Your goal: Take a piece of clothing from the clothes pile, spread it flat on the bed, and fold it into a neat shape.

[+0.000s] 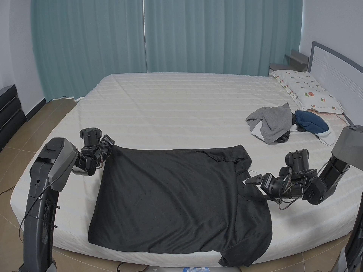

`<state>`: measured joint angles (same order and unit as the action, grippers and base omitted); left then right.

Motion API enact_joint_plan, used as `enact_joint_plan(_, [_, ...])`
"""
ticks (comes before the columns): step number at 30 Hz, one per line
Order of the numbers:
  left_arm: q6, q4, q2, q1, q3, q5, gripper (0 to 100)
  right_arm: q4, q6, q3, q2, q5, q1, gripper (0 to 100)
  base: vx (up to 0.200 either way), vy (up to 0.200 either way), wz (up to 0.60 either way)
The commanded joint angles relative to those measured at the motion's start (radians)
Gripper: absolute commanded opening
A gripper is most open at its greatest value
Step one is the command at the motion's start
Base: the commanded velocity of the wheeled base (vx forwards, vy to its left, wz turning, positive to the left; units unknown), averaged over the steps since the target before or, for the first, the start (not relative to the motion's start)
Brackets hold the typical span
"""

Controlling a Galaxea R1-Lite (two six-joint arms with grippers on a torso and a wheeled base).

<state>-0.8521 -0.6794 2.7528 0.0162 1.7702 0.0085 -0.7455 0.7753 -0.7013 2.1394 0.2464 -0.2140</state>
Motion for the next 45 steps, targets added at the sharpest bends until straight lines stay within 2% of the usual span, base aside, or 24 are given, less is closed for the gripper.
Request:
enact_joint_plan(1, [-0.022,-0.020,0.002,0.008,0.018,0.002,0,0.023,-0.041,-0.156,0.086,-0.002,0.033,100,0.000,0.000,0.00])
enact_joint_plan(6, [-0.028,-0.080,0.004,0.013,0.014,0.001,0,0.107,-0.076,-0.403,0.237,-0.058,0.050,100,0.000,0.000,0.00])
enact_joint_plan(11, [-0.025,-0.095,0.021,0.015,0.034,0.004,0,0.143,-0.208,-0.537,0.367,-0.073,0.067,100,0.000,0.000,0.00])
enact_joint_plan(13, [-0.022,-0.100,0.025,0.015,0.038,0.008,0,0.144,-0.209,-0.557,0.376,-0.076,0.068,100,0.000,0.000,0.00])
enact_joint_plan(15, [-0.022,-0.128,0.034,0.015,0.037,0.045,0,0.147,-0.209,-0.632,0.419,-0.090,0.065,100,0.000,0.000,0.00])
enact_joint_plan(20, [-0.022,-0.129,0.039,0.013,0.038,0.051,0,0.132,-0.212,-0.768,0.513,-0.147,0.048,100,0.000,0.000,0.00])
enact_joint_plan(25, [-0.022,-0.123,0.042,0.013,0.040,0.051,0,0.147,-0.222,-0.856,0.557,-0.168,0.047,100,0.000,0.000,0.00])
enact_joint_plan(26, [-0.022,-0.124,0.042,0.011,0.040,0.051,0,0.146,-0.220,-0.870,0.562,-0.173,0.047,0,0.000,0.000,0.00])
enact_joint_plan(36, [-0.013,-0.123,0.068,0.013,0.067,0.059,0,0.095,-0.208,-0.949,0.554,-0.200,0.058,0,0.000,0.000,0.00])
enact_joint_plan(45, [-0.010,-0.123,0.094,0.025,0.132,0.120,0,0.035,-0.206,-1.057,0.628,-0.217,0.059,0,0.000,0.000,0.00])
